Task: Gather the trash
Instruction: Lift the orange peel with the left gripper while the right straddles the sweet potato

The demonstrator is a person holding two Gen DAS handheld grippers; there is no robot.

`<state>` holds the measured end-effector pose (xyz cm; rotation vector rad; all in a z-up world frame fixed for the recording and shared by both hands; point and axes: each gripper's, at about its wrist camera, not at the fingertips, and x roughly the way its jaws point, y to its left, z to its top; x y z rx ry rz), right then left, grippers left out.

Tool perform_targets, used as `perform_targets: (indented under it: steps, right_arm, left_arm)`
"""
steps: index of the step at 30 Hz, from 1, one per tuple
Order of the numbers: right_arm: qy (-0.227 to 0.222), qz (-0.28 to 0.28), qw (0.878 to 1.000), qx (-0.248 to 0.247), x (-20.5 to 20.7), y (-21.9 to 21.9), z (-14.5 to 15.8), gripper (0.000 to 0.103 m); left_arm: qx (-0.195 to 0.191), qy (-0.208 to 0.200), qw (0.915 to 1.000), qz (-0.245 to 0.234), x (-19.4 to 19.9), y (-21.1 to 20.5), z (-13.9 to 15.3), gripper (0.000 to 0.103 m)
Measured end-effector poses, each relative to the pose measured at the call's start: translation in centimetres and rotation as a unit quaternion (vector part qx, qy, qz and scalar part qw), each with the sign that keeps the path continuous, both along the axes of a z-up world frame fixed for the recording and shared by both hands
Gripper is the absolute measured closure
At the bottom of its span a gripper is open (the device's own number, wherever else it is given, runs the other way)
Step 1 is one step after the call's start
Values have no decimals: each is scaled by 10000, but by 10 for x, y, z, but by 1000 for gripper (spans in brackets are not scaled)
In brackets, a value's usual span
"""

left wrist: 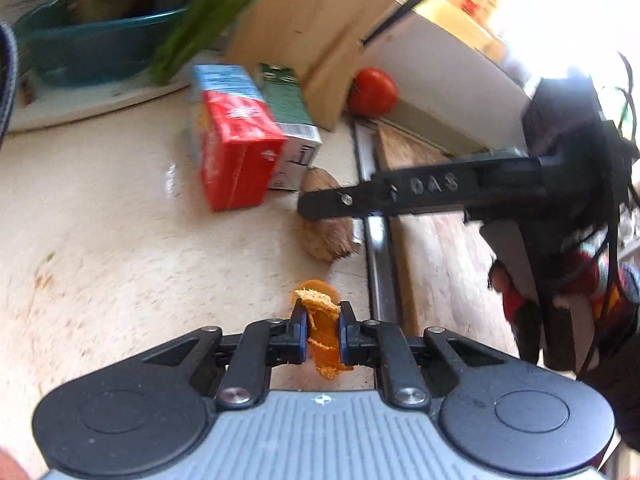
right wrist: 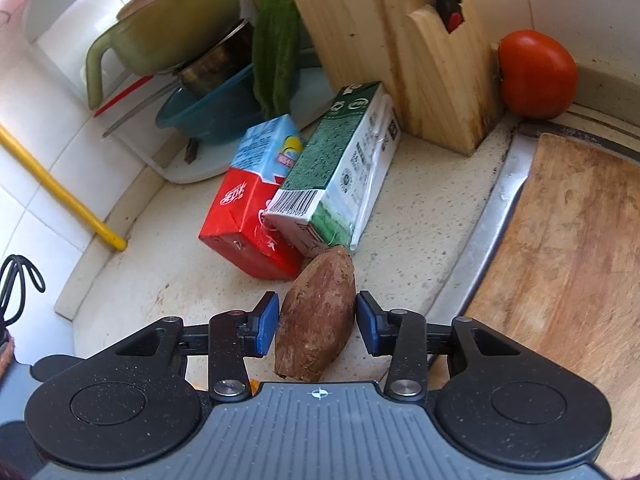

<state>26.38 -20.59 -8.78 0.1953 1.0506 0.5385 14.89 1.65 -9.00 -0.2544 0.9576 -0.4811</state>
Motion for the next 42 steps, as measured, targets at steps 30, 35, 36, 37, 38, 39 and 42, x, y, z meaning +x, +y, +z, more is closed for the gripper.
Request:
perform_targets:
  steps: [30, 35, 36, 37, 38, 39, 42]
  right_arm:
    - [26, 302, 9995, 26, -4, 7, -4, 55]
    - [70, 293, 9995, 15, -8, 5, -3, 55]
    - [89, 281, 9996, 33, -9, 4, -3, 55]
    - [122, 266, 9995, 68, -10, 3, -3, 55]
    - [167, 242, 9995, 114, -10, 1, -4, 55]
    - [203, 201, 9994, 171, -11, 0, -4, 55]
    - [196, 114, 9994, 243, -15, -3, -2, 55]
  left_arm:
    - [1125, -750, 9908, 9, -17, -44, -9, 76]
    - [1106, -632, 9914, 318, -19, -38, -9, 90]
    - [1182, -659, 9901, 361, -20, -38, -9, 91]
    - [1185, -650, 9902, 359, -21, -37, -10, 91]
    - [1132, -615, 9910, 374, -19, -36, -10, 91]
    - [1029, -593, 9921, 410, -20, -34, -8, 91]
    - [691, -545, 9947, 540, -22, -21, -2, 91]
